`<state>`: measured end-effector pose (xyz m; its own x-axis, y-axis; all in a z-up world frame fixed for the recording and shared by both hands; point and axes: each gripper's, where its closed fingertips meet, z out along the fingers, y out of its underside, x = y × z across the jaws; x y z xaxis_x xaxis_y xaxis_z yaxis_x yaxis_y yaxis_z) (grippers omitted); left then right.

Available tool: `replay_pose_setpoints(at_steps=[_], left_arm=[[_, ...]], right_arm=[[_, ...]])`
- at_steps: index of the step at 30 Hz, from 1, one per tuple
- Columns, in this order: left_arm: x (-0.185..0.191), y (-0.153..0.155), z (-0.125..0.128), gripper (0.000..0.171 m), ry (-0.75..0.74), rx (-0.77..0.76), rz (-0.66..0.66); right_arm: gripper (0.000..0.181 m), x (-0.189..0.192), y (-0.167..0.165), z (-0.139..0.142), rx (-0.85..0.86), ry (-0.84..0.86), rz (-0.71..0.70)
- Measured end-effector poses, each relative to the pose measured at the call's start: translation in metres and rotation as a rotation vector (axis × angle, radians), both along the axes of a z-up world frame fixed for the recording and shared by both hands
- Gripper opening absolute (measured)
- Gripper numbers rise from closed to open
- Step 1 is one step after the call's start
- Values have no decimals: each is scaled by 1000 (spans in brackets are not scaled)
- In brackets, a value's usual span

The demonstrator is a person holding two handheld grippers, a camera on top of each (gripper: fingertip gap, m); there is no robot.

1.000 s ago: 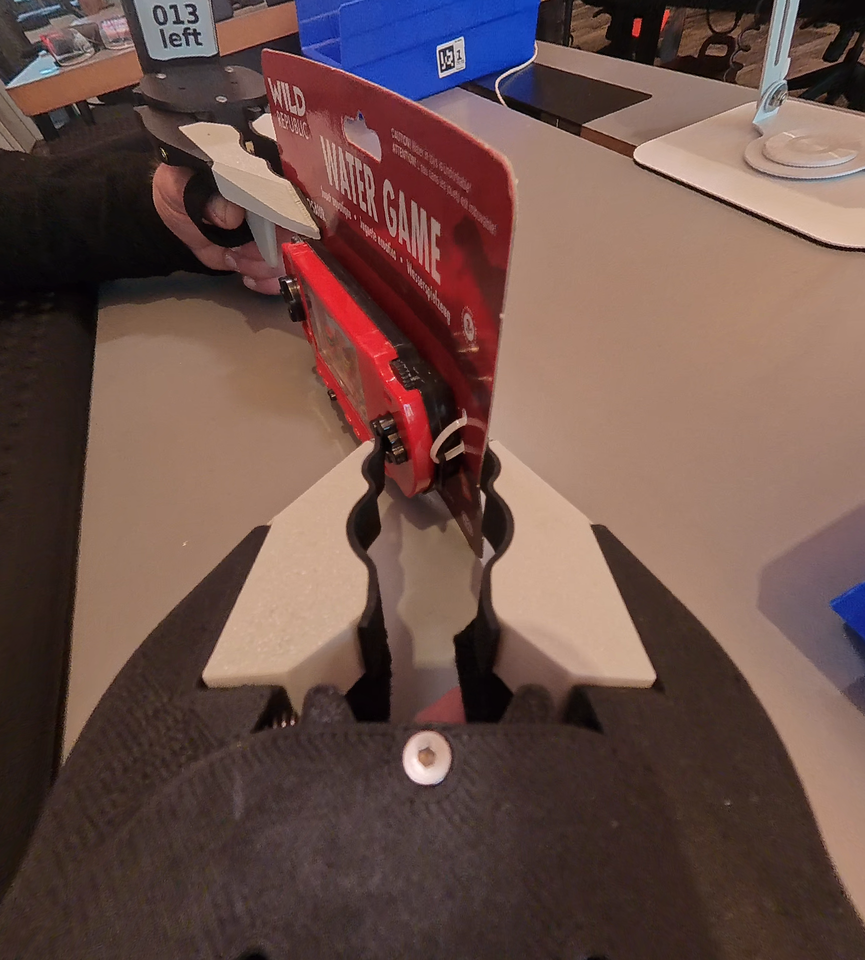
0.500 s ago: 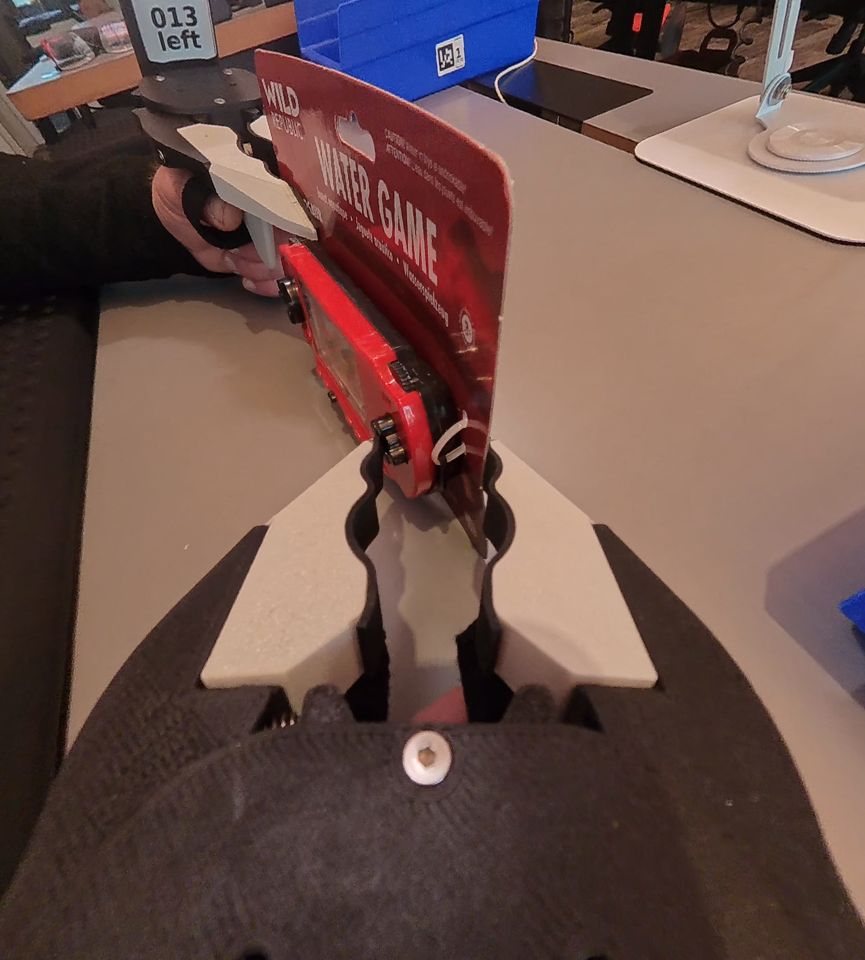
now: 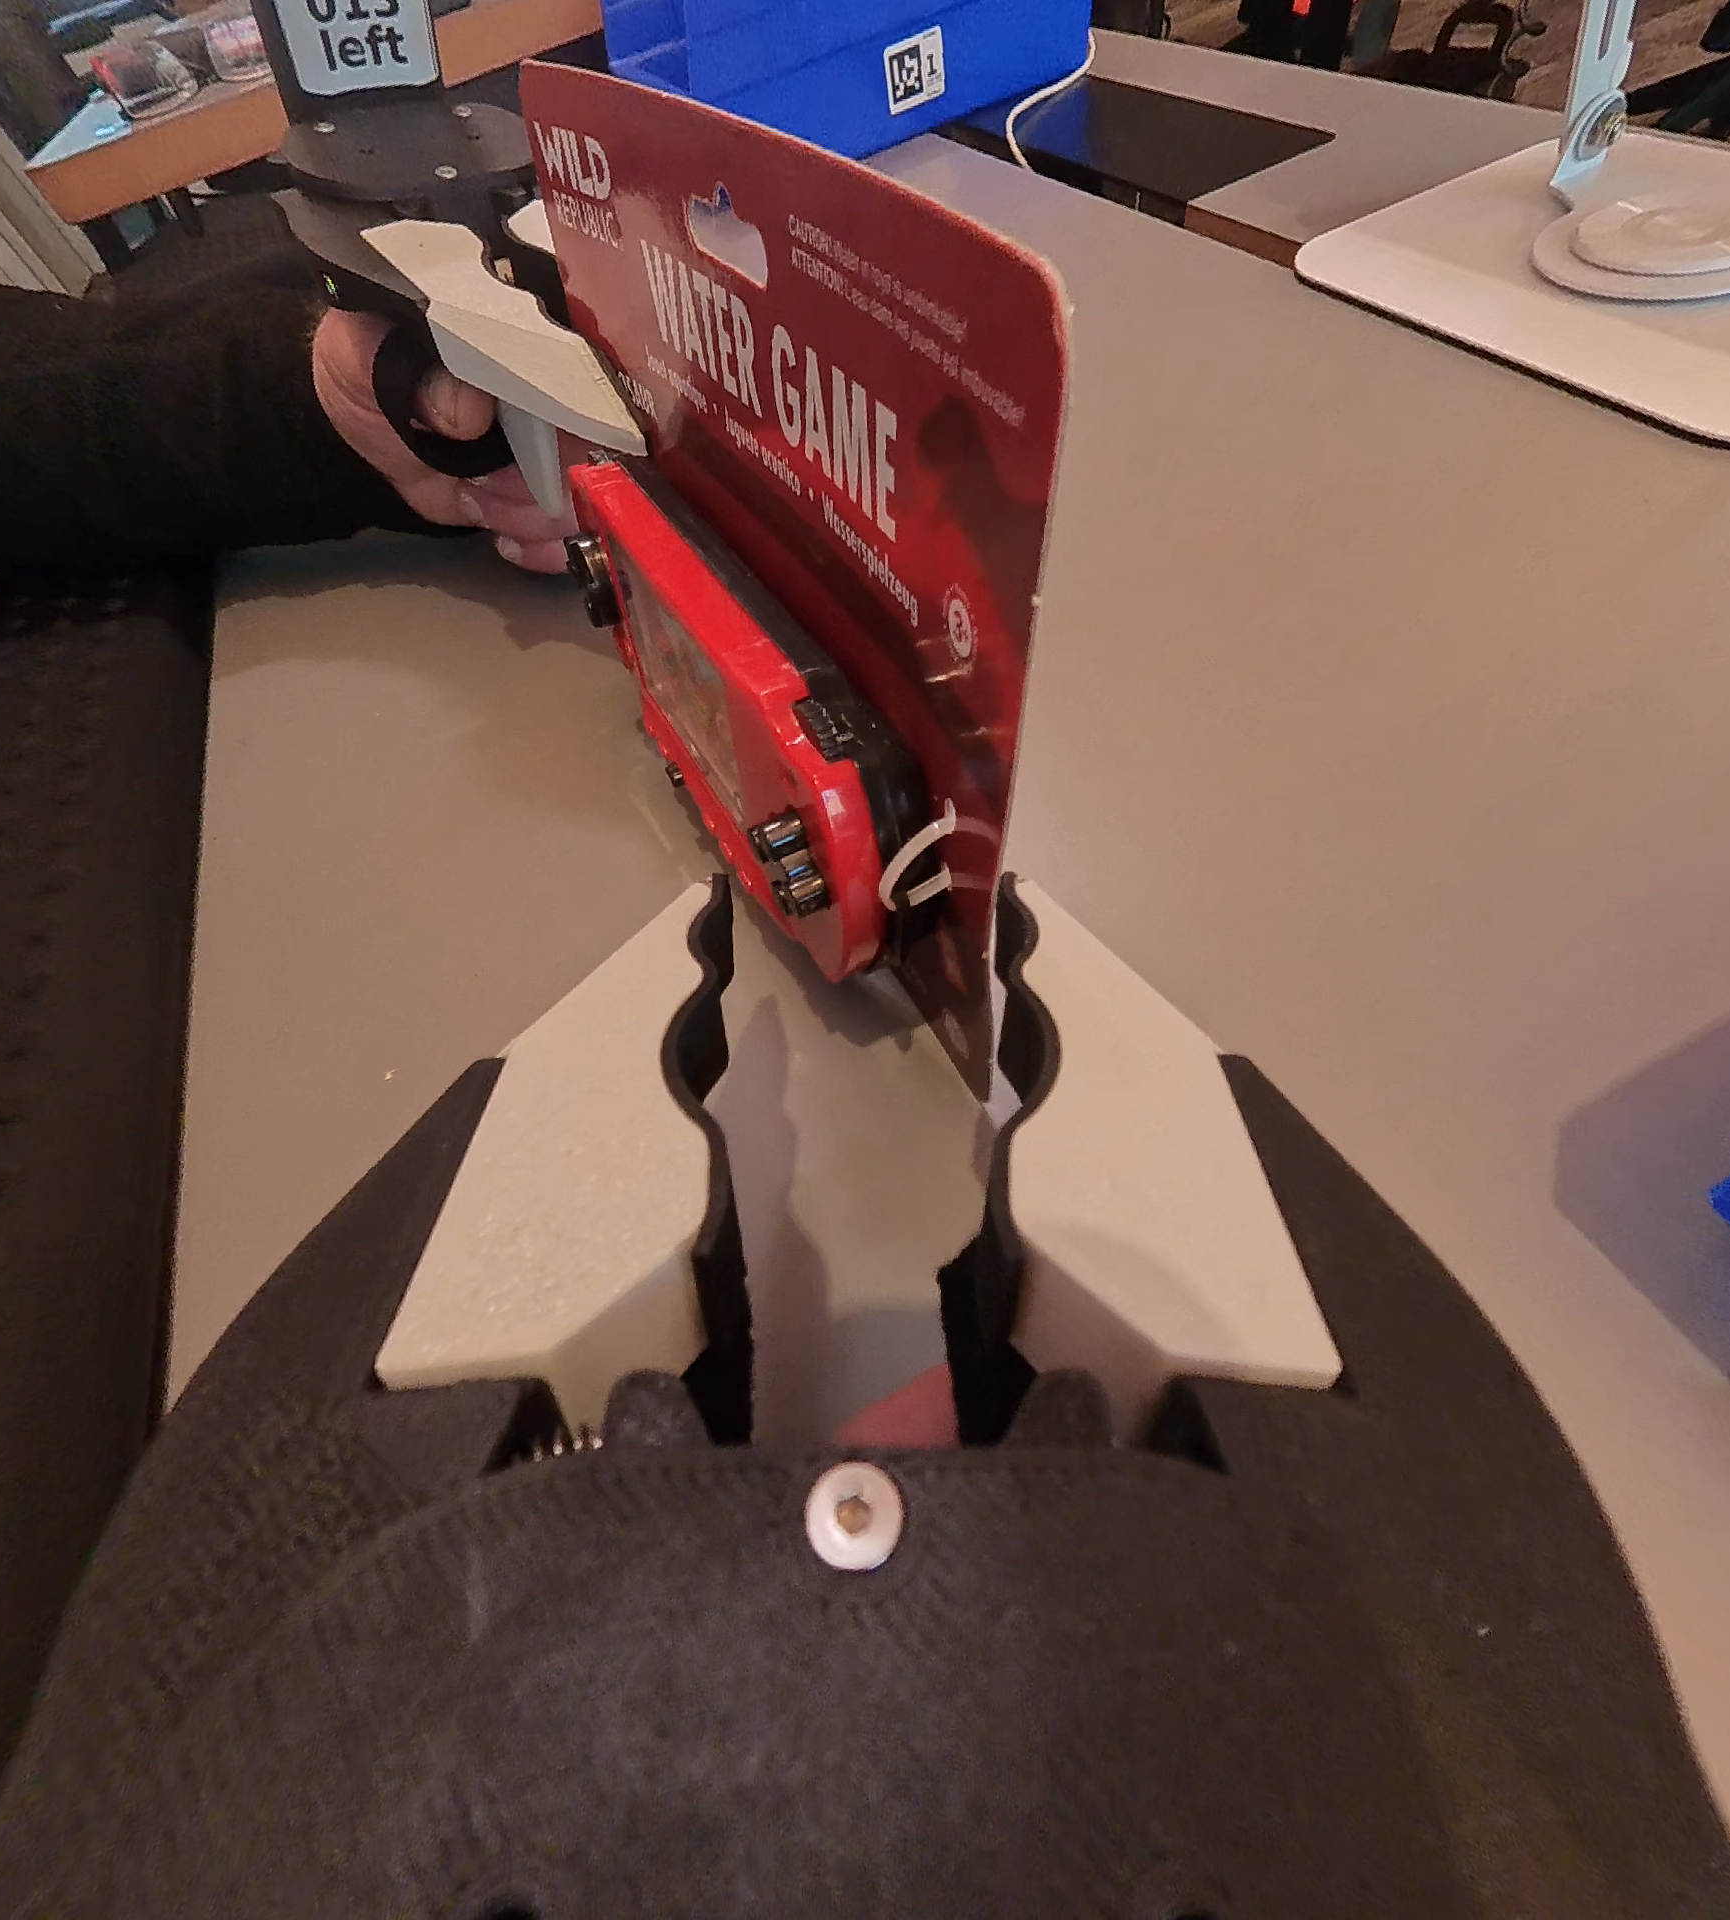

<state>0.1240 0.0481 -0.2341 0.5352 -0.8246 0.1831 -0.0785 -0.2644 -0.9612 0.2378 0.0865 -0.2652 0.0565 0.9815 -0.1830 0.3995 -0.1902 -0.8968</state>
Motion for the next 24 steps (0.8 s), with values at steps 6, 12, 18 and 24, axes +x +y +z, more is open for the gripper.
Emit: replay_pose_setpoints(at_steps=[6,12,18,24], left_arm=[[-1,2,0,0,-4,-9,7],[-1,2,0,0,-7,-15,12],[0,2,-1,0,-9,-25,17],[-2,-3,-1,0,2,-36,13]], right_arm=[[43,0,2,-1,9,-8,-19],[40,-1,3,-3,15,-21,-36],[45,-2,1,-2,1,-20,-49],[41,-3,-2,10,-19,29,-72]])
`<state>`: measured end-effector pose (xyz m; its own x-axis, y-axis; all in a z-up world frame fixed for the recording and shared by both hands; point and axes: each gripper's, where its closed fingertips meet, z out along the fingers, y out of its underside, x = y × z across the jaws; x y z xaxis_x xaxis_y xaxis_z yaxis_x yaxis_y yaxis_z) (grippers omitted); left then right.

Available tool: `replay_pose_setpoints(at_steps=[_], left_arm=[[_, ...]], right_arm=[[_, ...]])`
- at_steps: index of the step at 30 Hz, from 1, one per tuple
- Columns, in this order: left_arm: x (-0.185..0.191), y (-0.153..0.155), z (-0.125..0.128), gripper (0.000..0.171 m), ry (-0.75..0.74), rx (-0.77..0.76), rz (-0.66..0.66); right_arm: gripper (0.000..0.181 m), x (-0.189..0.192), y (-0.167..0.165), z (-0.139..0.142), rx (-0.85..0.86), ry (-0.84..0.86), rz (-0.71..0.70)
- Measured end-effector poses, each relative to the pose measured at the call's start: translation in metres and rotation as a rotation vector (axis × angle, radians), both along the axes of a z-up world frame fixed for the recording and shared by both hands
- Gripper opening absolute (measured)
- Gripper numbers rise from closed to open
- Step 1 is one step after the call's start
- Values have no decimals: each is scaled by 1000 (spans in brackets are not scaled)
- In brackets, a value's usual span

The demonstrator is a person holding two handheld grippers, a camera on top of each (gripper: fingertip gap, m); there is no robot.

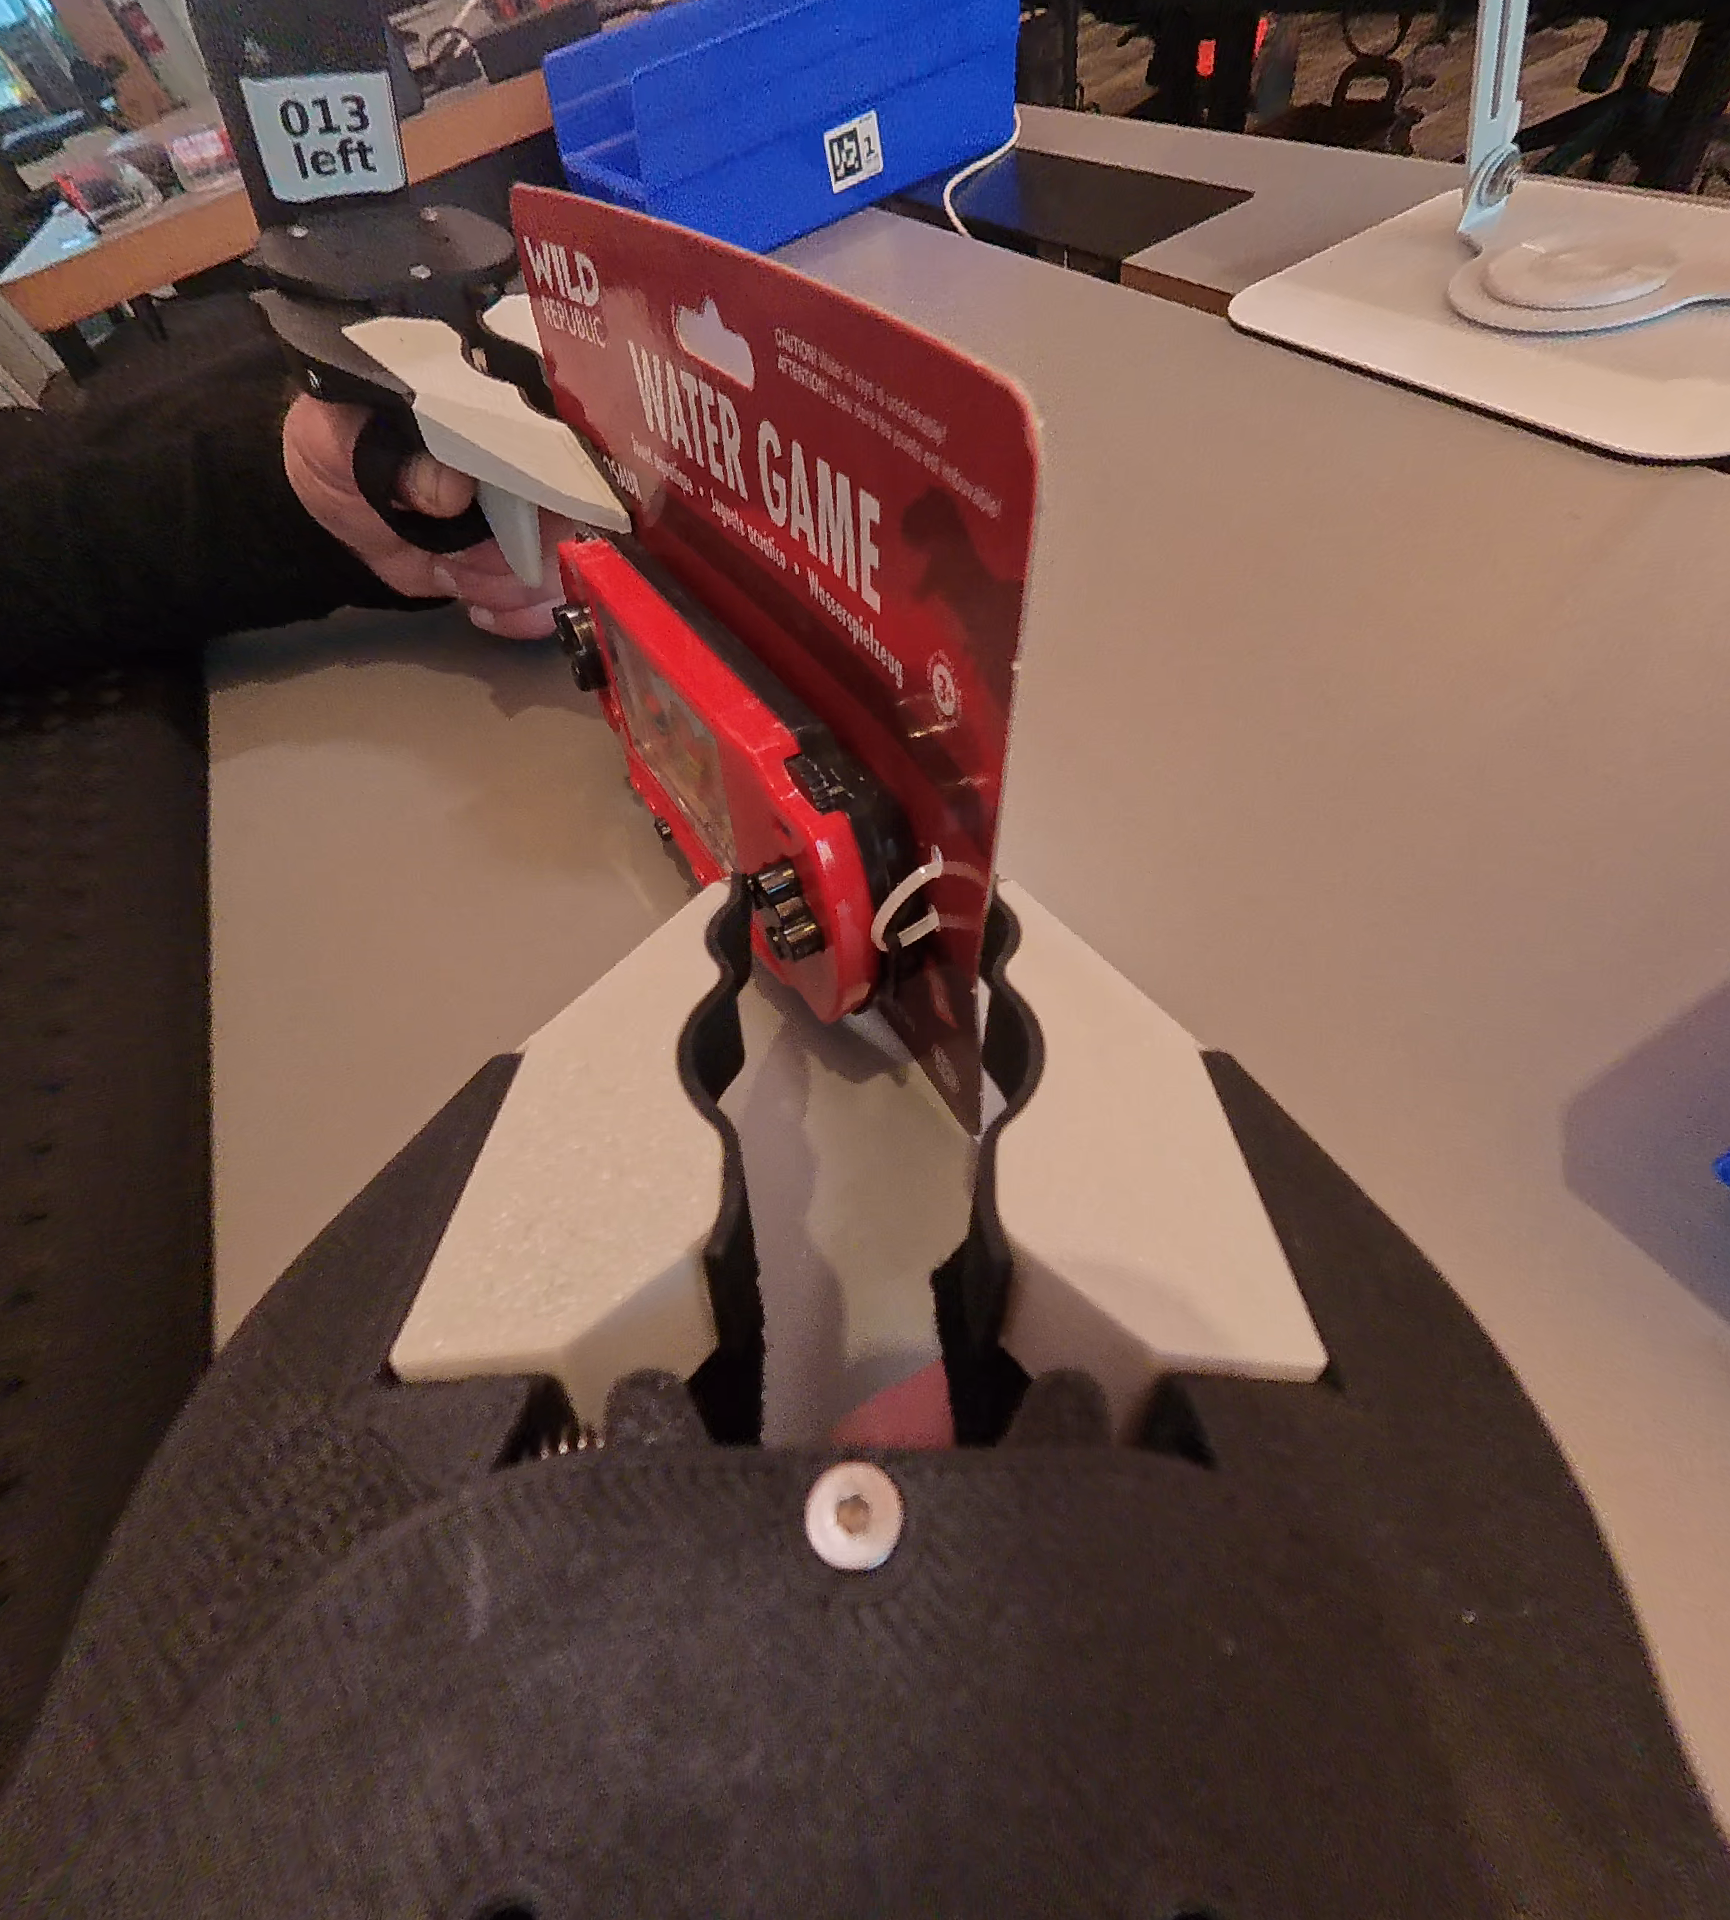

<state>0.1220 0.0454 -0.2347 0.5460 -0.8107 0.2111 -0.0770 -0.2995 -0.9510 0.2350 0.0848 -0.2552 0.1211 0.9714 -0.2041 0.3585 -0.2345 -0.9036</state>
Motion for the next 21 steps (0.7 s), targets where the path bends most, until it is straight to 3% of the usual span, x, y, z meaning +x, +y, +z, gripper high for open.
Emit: replay_pose_setpoints(at_steps=[13,21], left_arm=[[-3,-13,1,0,1,12,4],[-1,-16,1,0,14,19,2]], right_arm=[[32,-3,-13,1,14,21,-3],[37,-4,-15,1,12,18,-13]])
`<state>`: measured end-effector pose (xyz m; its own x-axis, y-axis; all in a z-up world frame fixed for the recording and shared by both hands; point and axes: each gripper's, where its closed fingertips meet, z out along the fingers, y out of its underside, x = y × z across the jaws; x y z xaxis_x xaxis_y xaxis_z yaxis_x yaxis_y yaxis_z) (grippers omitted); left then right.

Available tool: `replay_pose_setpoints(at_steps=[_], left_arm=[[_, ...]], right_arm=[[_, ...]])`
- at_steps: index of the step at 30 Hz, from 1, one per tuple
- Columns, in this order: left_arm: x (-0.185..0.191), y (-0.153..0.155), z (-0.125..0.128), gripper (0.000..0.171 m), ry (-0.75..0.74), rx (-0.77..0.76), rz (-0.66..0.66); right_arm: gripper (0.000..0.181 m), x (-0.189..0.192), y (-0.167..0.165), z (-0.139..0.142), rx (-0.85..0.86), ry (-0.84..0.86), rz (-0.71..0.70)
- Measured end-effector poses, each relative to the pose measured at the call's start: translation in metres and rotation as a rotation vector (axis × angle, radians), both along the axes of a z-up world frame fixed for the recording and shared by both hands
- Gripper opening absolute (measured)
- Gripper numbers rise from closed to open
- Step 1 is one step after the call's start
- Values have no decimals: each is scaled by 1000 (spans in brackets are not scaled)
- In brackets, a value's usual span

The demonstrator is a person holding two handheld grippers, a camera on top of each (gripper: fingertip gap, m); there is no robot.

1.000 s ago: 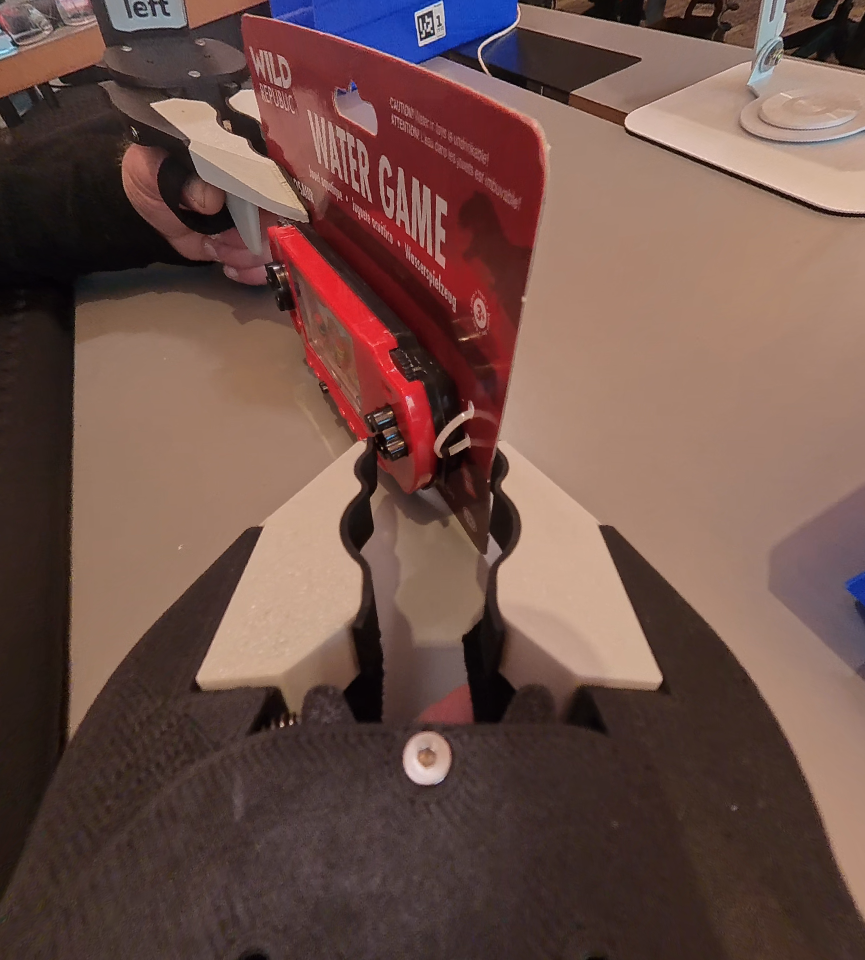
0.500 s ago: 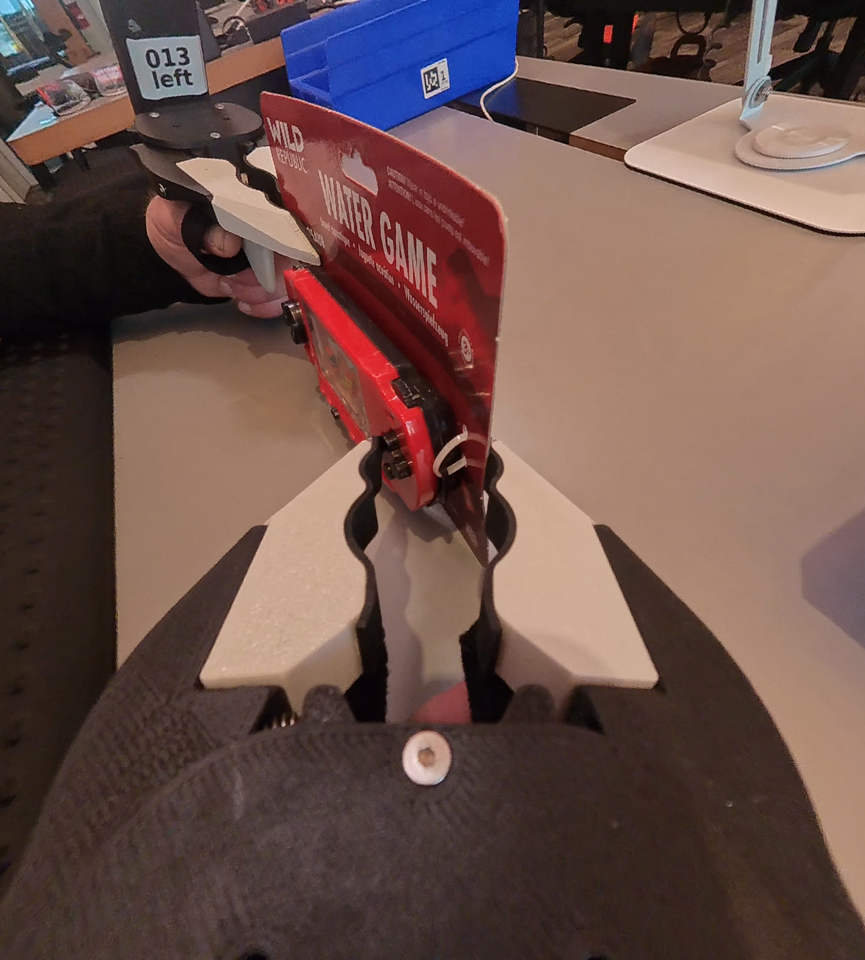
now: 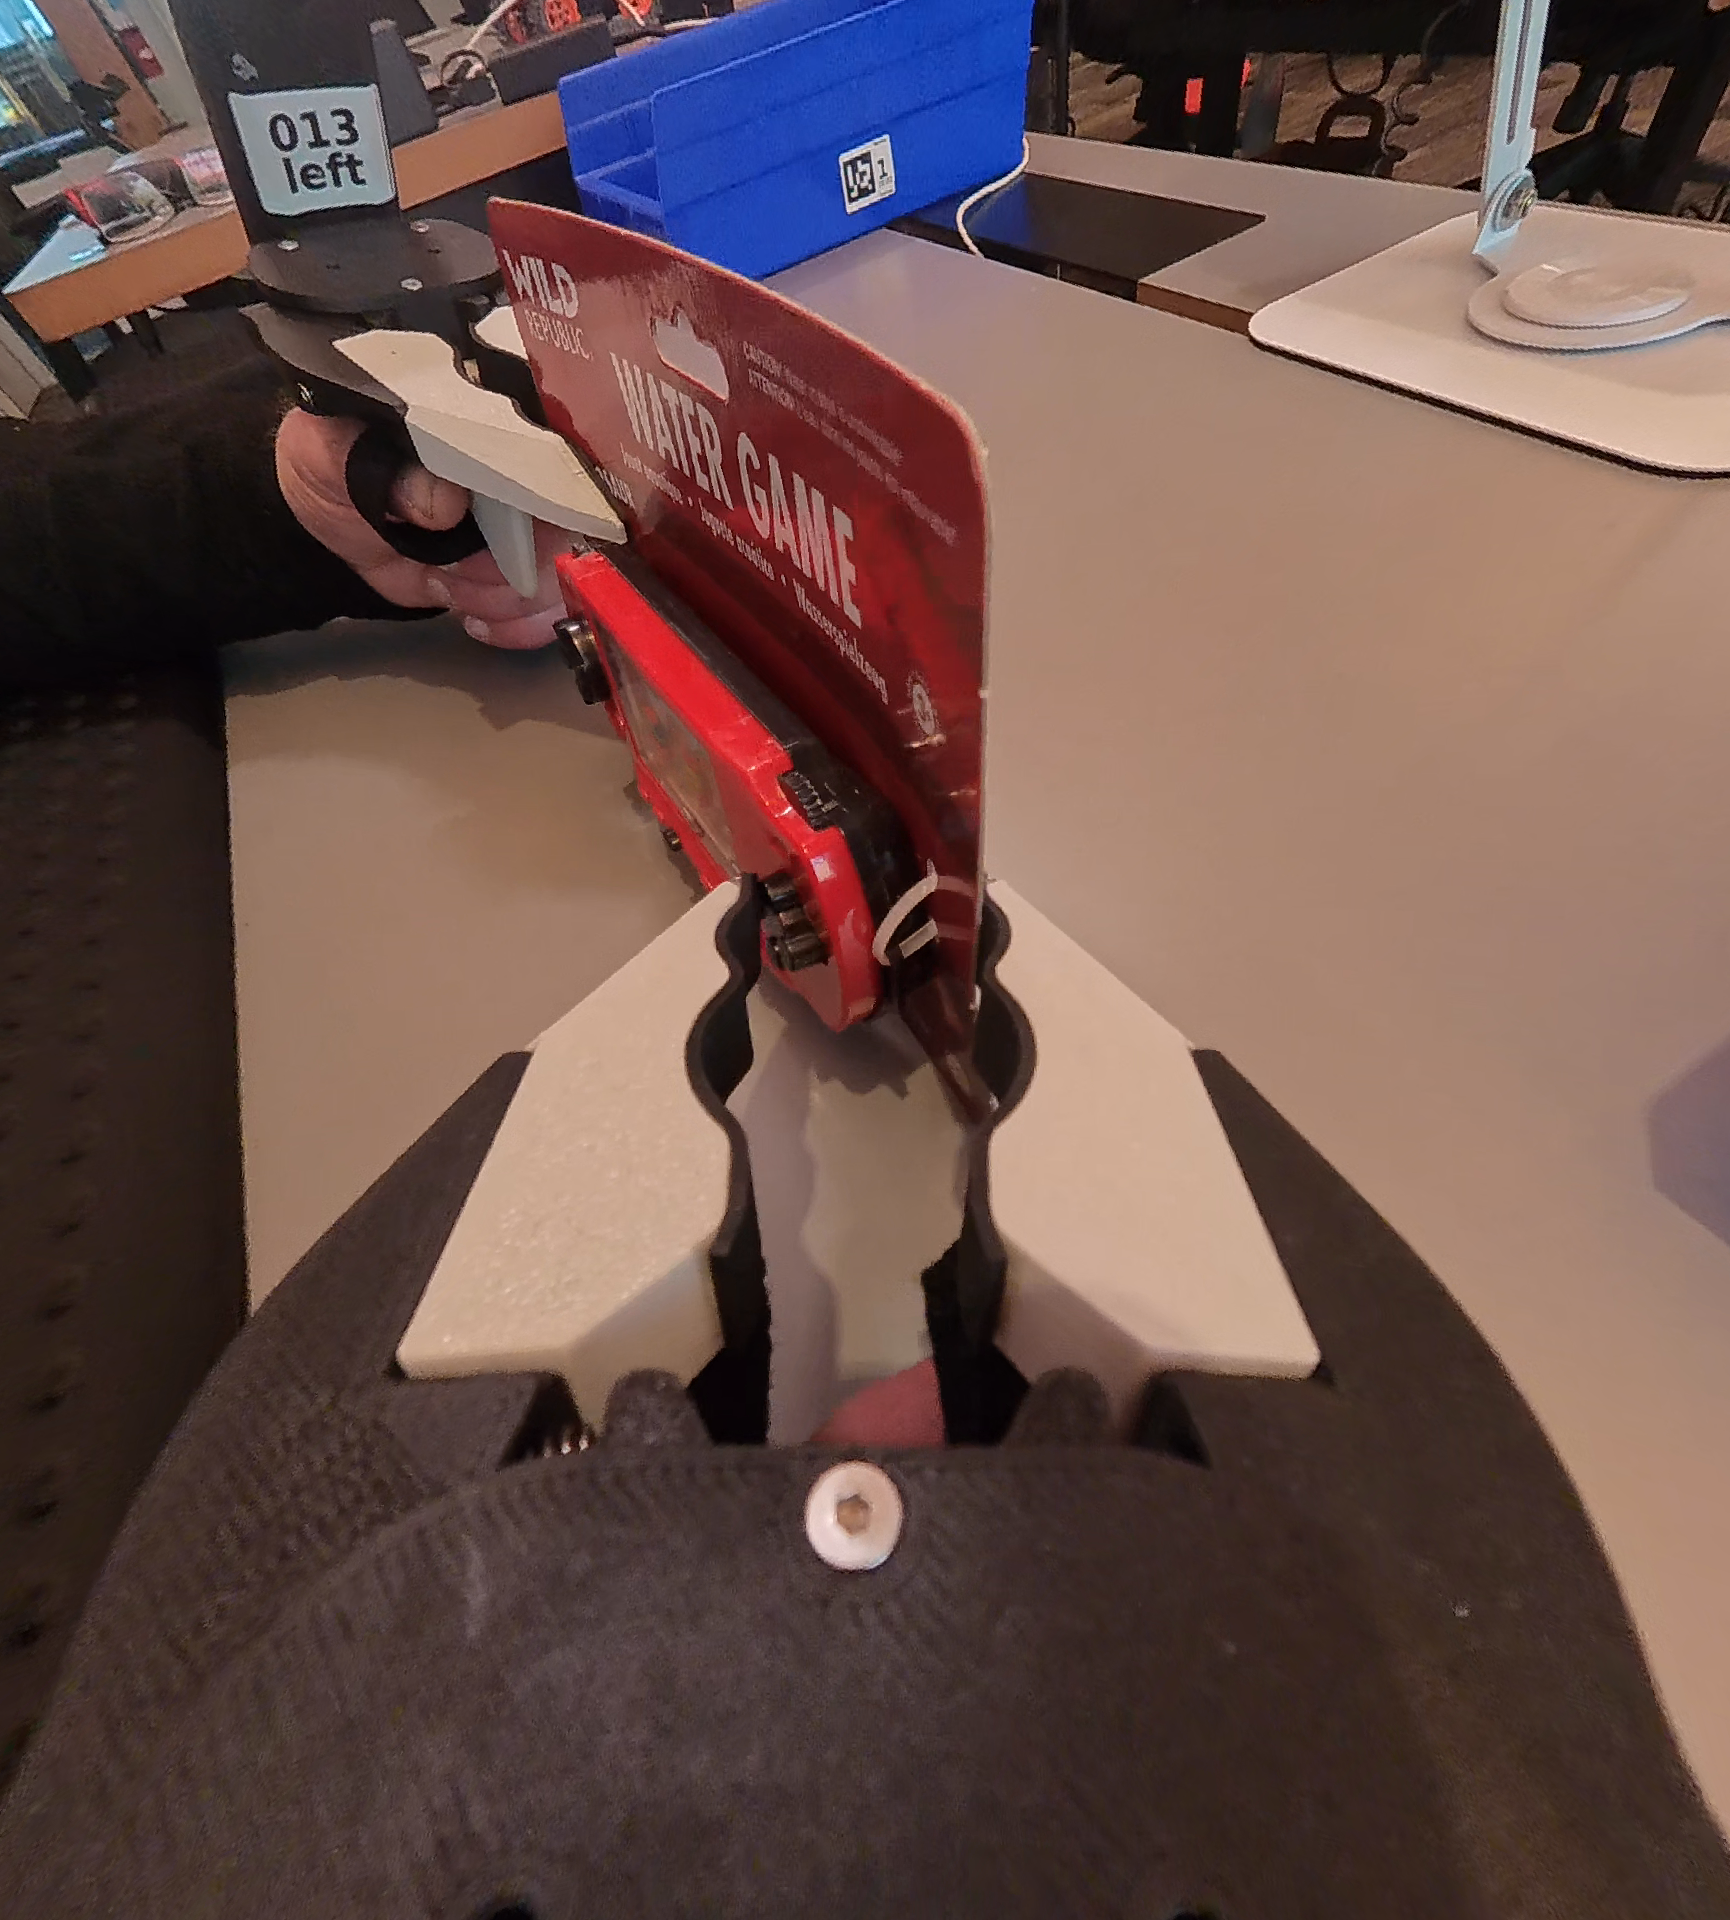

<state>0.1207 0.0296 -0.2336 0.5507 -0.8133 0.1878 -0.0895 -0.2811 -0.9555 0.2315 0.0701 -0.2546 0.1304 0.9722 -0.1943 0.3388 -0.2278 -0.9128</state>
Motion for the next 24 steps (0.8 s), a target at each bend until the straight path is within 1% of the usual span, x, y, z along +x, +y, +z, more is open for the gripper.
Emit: replay_pose_setpoints(at_steps=[16,20,22,24], left_arm=[[0,1,0,0,-7,-10,5],[-1,1,1,0,-33,-71,8],[-4,1,5,0,-77,-133,-1],[-6,0,4,0,-90,-183,-7]], right_arm=[[36,0,-2,0,-15,9,12],[35,-1,-5,3,-44,-19,-3],[34,-2,-8,4,-73,-38,-8],[34,-3,-12,5,-93,-68,-10]])
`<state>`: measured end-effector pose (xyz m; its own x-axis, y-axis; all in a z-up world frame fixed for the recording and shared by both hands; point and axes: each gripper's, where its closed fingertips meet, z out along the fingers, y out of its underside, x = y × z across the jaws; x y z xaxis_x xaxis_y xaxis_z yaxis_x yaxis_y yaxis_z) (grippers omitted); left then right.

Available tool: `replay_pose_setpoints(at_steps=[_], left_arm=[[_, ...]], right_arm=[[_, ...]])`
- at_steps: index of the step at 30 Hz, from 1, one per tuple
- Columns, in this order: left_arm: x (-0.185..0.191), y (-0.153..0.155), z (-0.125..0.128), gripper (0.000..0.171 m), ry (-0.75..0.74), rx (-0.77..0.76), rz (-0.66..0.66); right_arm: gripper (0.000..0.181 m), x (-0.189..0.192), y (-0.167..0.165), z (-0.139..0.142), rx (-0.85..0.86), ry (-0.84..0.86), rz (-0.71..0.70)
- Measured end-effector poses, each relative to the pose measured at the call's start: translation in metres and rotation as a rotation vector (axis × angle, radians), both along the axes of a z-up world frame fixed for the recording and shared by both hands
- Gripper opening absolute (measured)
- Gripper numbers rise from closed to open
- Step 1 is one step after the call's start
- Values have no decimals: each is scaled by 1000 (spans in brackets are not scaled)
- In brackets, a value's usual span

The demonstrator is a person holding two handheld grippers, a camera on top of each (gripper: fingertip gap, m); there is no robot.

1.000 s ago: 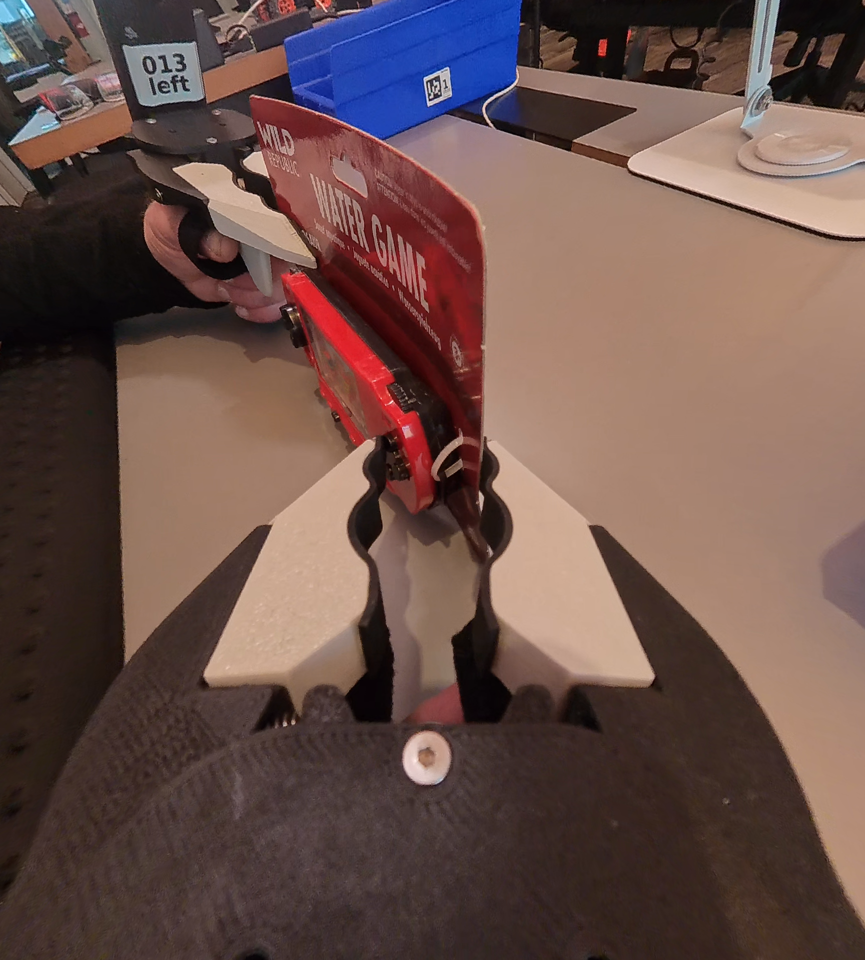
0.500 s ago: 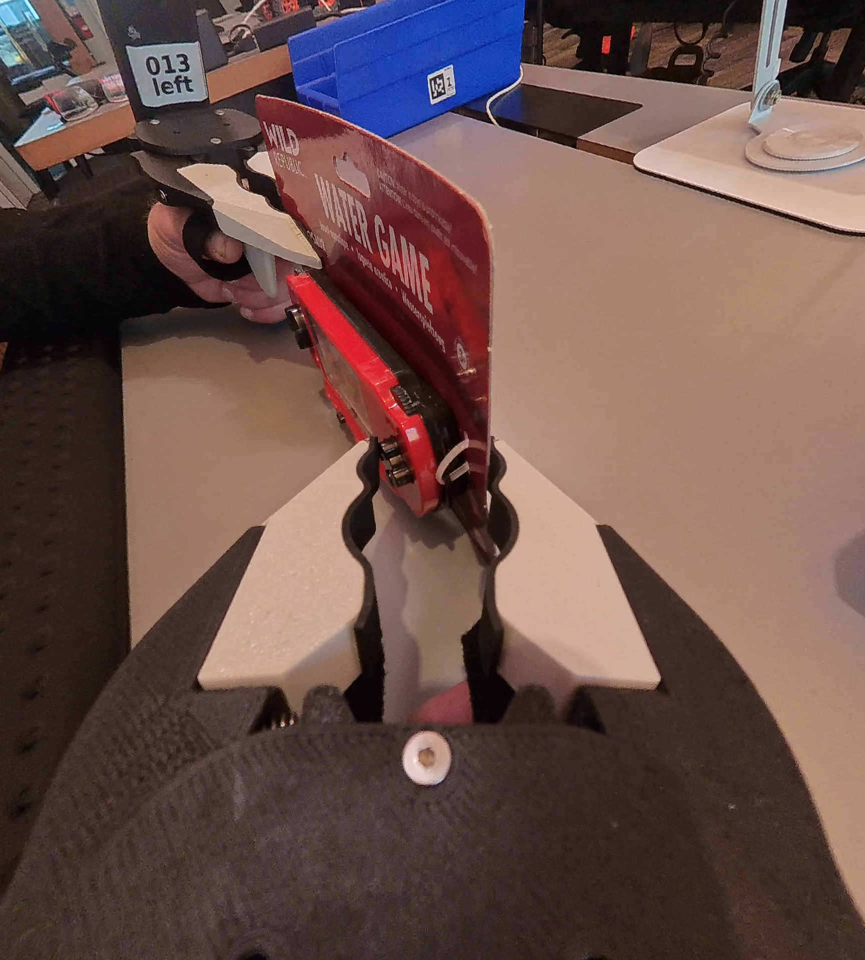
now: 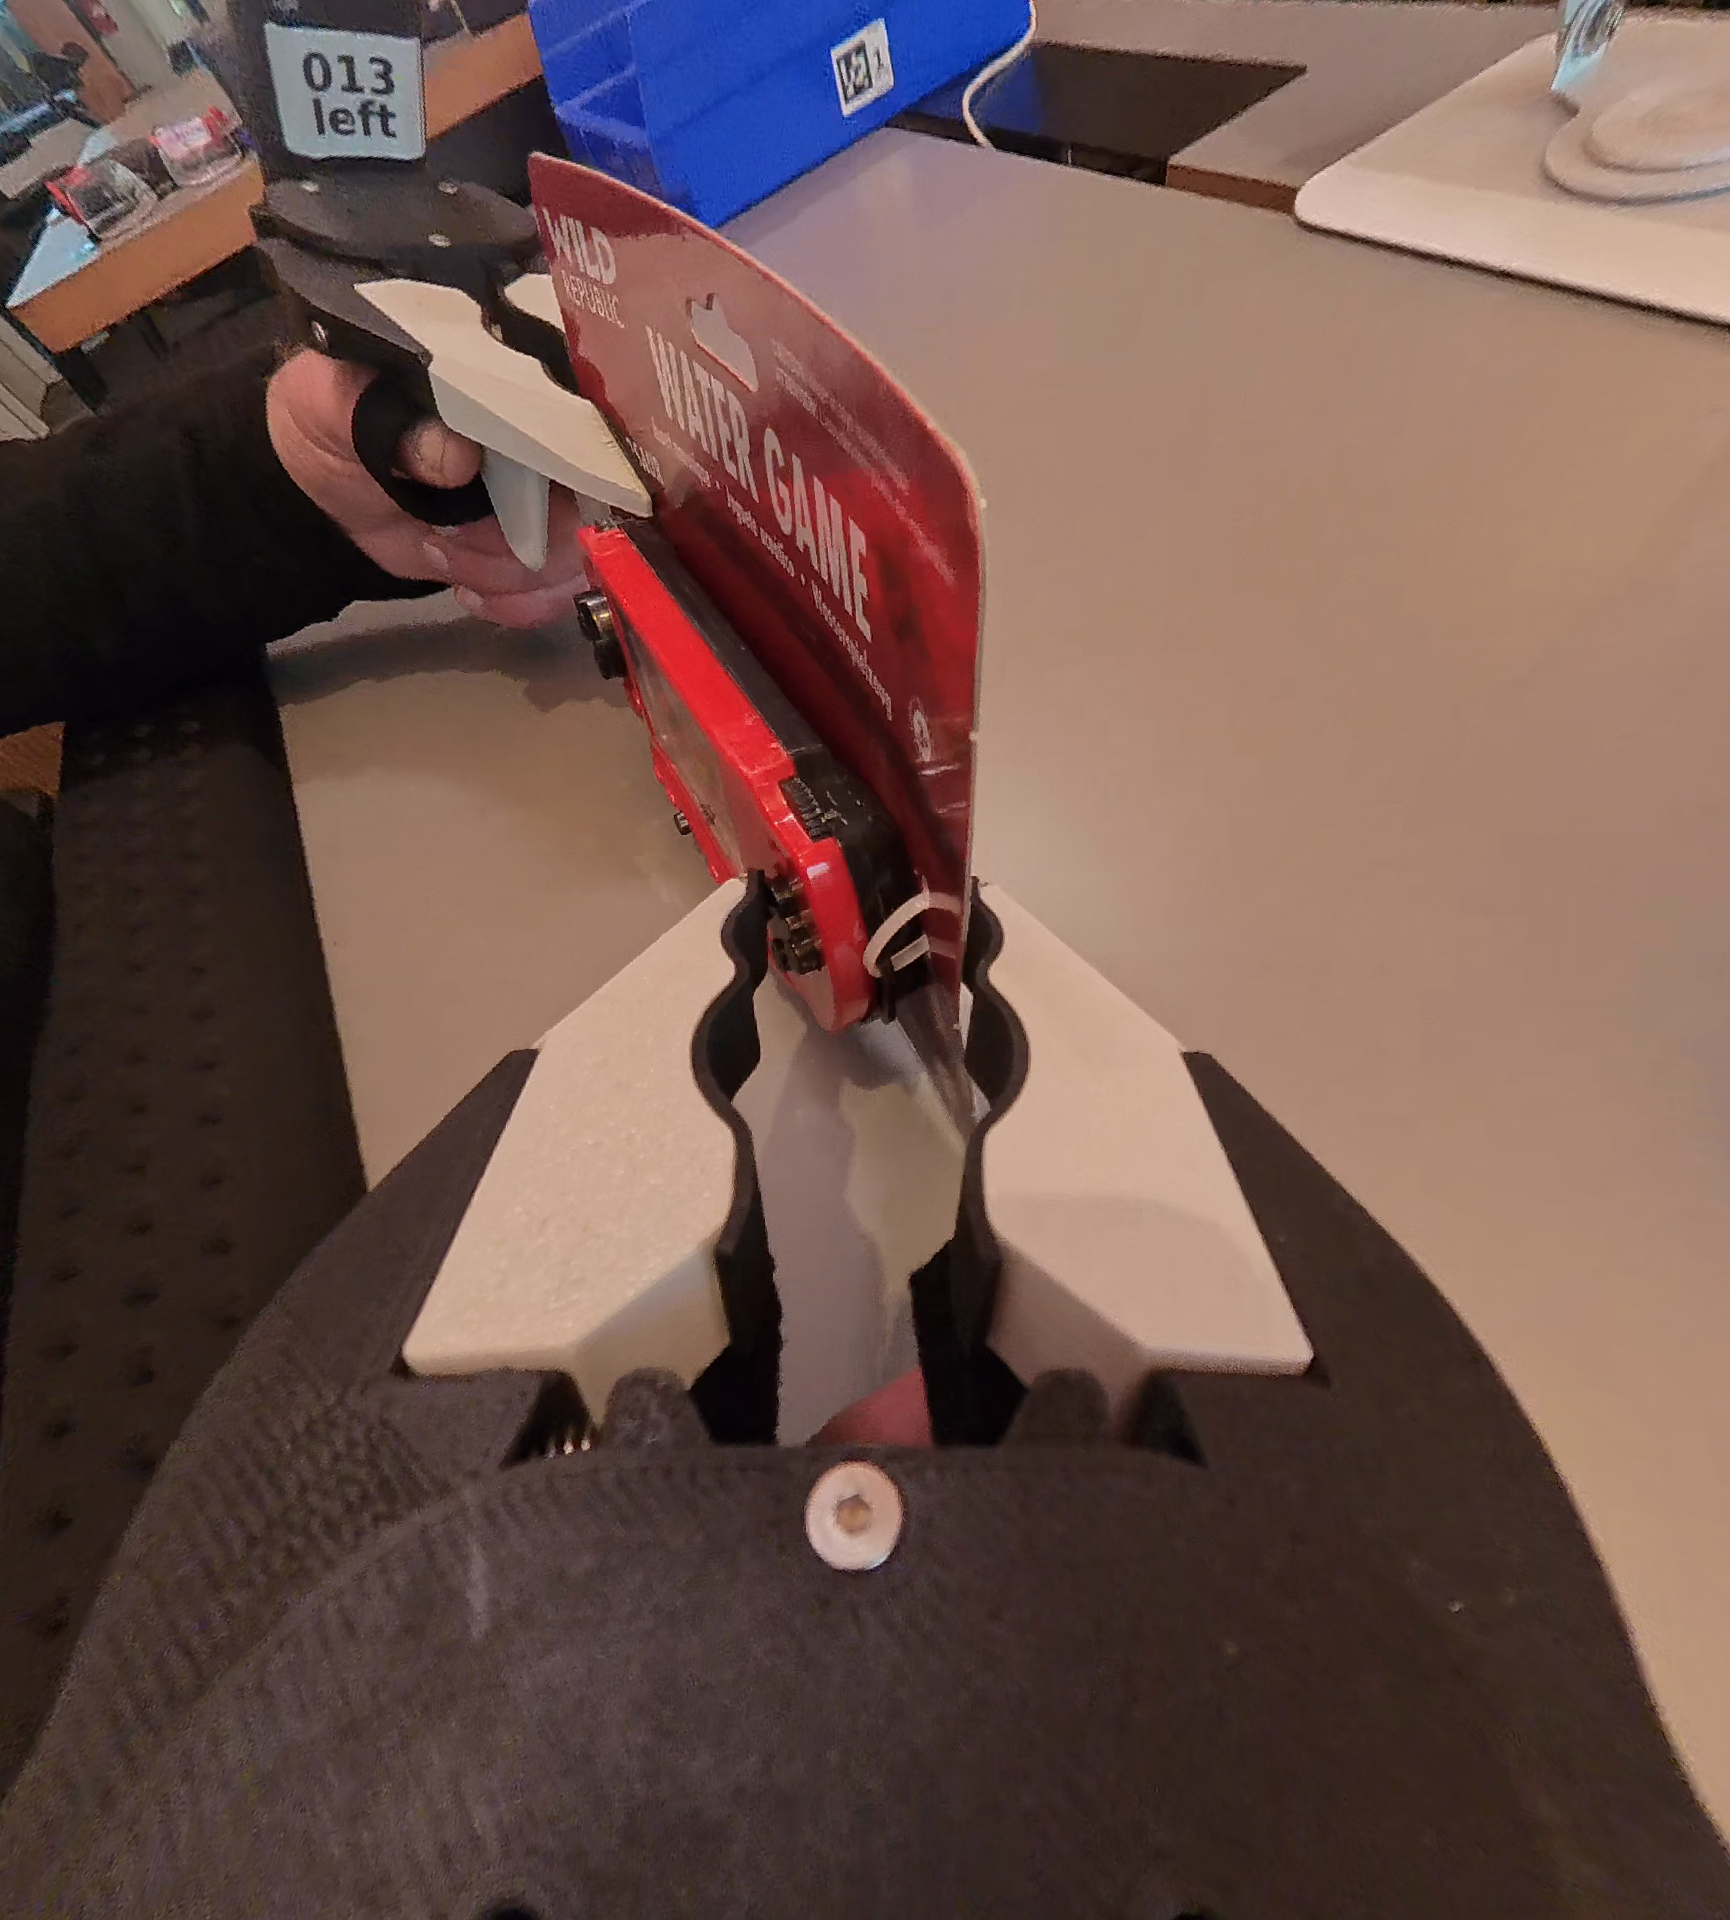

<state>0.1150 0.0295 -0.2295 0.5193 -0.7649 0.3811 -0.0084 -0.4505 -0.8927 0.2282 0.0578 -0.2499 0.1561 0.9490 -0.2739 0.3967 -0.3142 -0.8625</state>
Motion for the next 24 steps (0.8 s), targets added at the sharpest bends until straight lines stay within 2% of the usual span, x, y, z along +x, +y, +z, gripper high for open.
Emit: replay_pose_setpoints(at_steps=[6,10,13,15,24], left_arm=[[-4,-8,-5,0,-16,-88,-20],[-8,-14,-3,0,-34,-113,-26],[-7,-21,-1,0,-27,-122,-37],[-8,-23,-1,0,-25,-123,-32],[-7,-34,1,0,-21,-117,-39]], right_arm=[[32,-3,-15,-5,-53,-57,-12],[34,-7,-23,-1,-57,-27,-36],[44,-9,-28,2,-81,-12,-52],[35,-8,-32,2,-77,-20,-54],[35,-6,-48,1,-72,-15,-66]])
